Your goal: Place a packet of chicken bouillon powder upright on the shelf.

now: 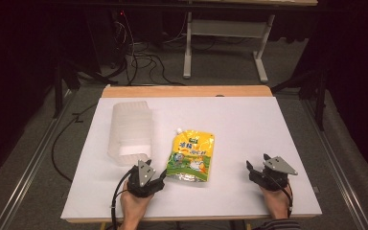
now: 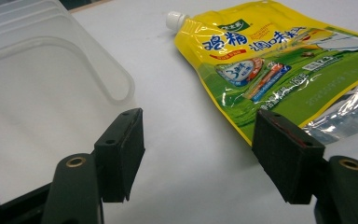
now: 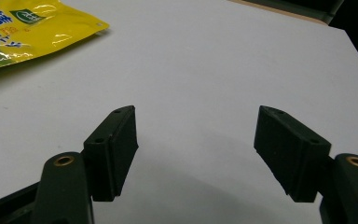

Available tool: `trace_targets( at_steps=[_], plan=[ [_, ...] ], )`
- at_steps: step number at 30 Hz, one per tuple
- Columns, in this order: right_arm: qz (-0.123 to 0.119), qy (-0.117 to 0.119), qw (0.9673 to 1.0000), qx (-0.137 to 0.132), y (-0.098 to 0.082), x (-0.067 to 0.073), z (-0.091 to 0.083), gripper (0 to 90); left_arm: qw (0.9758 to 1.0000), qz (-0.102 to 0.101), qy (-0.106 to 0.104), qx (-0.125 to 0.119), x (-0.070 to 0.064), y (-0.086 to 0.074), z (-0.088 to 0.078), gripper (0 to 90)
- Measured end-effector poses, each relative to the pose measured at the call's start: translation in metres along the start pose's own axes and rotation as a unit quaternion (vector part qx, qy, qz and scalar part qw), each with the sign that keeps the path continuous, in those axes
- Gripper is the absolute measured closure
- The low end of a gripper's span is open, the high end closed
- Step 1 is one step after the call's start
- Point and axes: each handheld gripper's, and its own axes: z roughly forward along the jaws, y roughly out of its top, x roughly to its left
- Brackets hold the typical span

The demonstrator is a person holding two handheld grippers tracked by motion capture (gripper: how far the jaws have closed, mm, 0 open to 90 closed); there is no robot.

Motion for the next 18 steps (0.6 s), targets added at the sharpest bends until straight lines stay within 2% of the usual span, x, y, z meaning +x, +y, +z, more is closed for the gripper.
trace_targets(
  at_steps=[10,18],
  plan=[
    [0.000,-0.001,1.0000,0.007,0.000,0.000,0.001,30.3,0.9996,0.009,-0.024,-0.014,-0.007,0.010,-0.010,30.2],
    [0.000,0.000,1.0000,0.010,0.001,0.000,0.002,30.3,0.9985,-0.003,-0.053,-0.014,-0.011,0.024,-0.009,27.6]
  ],
)
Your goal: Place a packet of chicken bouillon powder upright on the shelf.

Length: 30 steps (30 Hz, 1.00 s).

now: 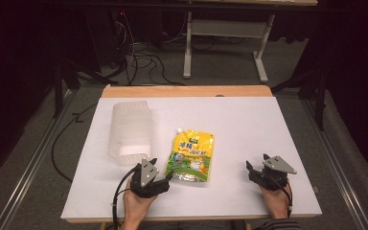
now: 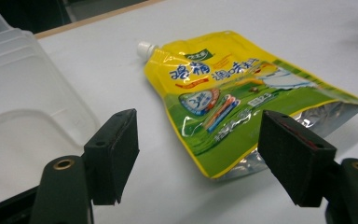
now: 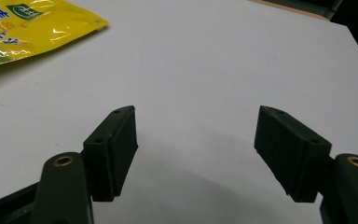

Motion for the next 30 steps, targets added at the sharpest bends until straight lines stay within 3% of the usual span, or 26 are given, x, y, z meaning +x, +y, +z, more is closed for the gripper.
trace_targets(
  at_steps=[2,7,11,16,20,26,30],
  plan=[
    [0.002,0.001,1.0000,0.001,0.000,0.000,0.001,30.3,0.9999,-0.008,-0.009,0.005,-0.001,0.004,0.002,24.6],
    [0.002,0.001,1.0000,0.005,0.000,-0.001,0.001,30.3,1.0000,-0.001,-0.007,0.001,-0.006,0.012,0.004,24.2],
    [0.003,0.002,1.0000,0.004,0.000,-0.001,0.001,30.2,0.9999,0.000,-0.006,0.013,-0.011,0.023,0.012,22.9],
    [0.004,0.004,1.0000,0.006,0.000,-0.001,0.001,30.1,0.9996,-0.014,-0.012,0.023,-0.011,0.034,0.022,22.6],
    [0.004,0.004,1.0000,0.005,0.000,-0.001,0.001,30.1,0.9994,-0.004,0.010,0.034,-0.012,0.042,0.029,22.6],
    [0.008,0.003,0.9999,0.006,0.000,-0.001,0.001,30.0,0.9977,-0.026,0.008,0.062,-0.008,0.050,0.045,20.4],
    [0.009,0.004,0.9999,0.007,0.000,-0.001,0.001,30.0,0.9959,-0.052,-0.002,0.073,-0.005,0.057,0.062,18.1]
  ],
)
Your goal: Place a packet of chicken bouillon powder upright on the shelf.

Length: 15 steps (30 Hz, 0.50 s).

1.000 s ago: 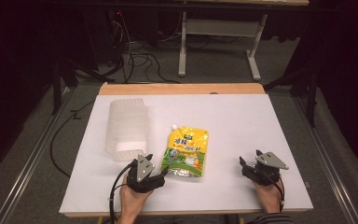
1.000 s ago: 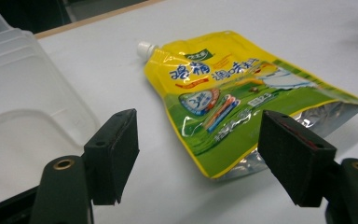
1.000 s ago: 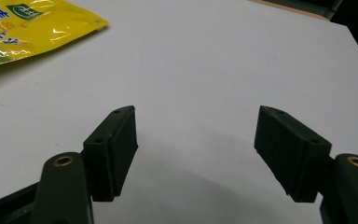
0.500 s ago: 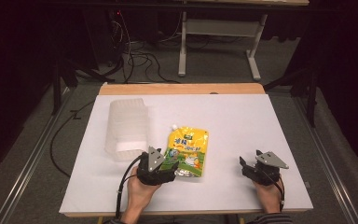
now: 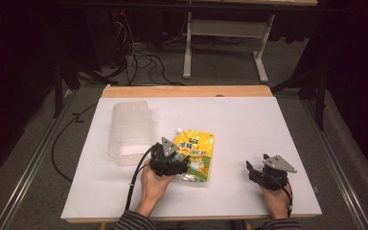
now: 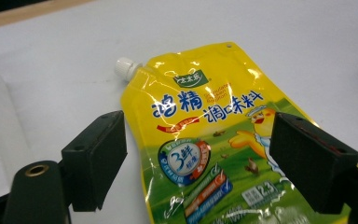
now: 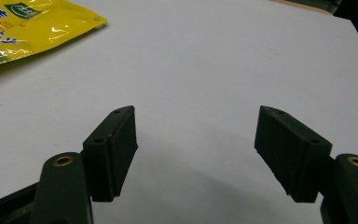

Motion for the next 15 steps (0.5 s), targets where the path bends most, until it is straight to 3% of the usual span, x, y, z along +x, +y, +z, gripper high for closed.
trace_targets(
  at_steps=[3,4,10,15],
  plan=[
    [-0.002,-0.001,1.0000,-0.002,0.000,0.000,0.000,30.5,1.0000,-0.006,-0.006,0.003,0.001,0.004,0.005,18.7],
    [-0.001,-0.001,1.0000,-0.003,0.000,0.000,-0.001,30.6,0.9997,-0.018,-0.015,0.002,0.004,0.008,0.008,18.7],
    [0.000,-0.002,1.0000,-0.001,0.000,0.000,-0.001,30.3,0.9989,-0.044,-0.011,0.013,0.008,0.018,0.024,17.3],
    [0.000,-0.002,1.0000,-0.002,0.000,0.000,0.000,30.3,0.9978,-0.053,-0.001,0.041,0.010,0.020,0.039,15.5]
  ],
)
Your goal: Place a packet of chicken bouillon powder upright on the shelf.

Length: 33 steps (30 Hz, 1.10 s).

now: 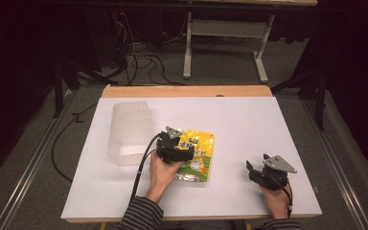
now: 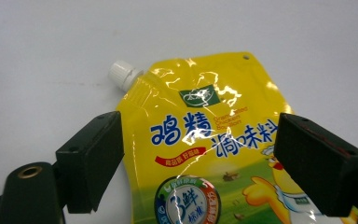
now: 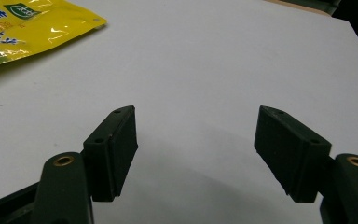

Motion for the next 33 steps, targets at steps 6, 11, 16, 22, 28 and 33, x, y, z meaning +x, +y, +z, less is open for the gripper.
trace_targets(
  at_steps=[6,11,16,22,28,33],
  plan=[
    [-0.005,0.001,1.0000,0.002,0.000,0.000,0.000,30.3,0.9993,-0.008,0.012,0.036,0.004,0.008,0.017,13.9],
    [-0.007,0.001,1.0000,0.004,0.000,0.001,0.001,30.2,0.9980,-0.018,0.019,0.058,0.007,0.012,0.031,12.9],
    [-0.013,0.003,0.9999,0.002,0.000,0.001,0.001,30.1,0.9967,-0.026,0.026,0.072,0.010,0.009,0.040,12.7],
    [-0.010,0.002,0.9999,0.004,0.000,0.002,0.001,29.9,0.9956,-0.036,0.023,0.083,0.013,0.008,0.045,12.8],
    [-0.011,0.003,0.9999,0.004,0.000,0.001,0.001,29.7,0.9951,-0.020,0.034,0.091,0.011,0.009,0.045,15.7],
    [-0.011,0.001,0.9999,0.004,0.000,0.001,0.001,29.7,0.9947,0.005,0.045,0.092,0.007,0.007,0.043,26.2]
  ],
)
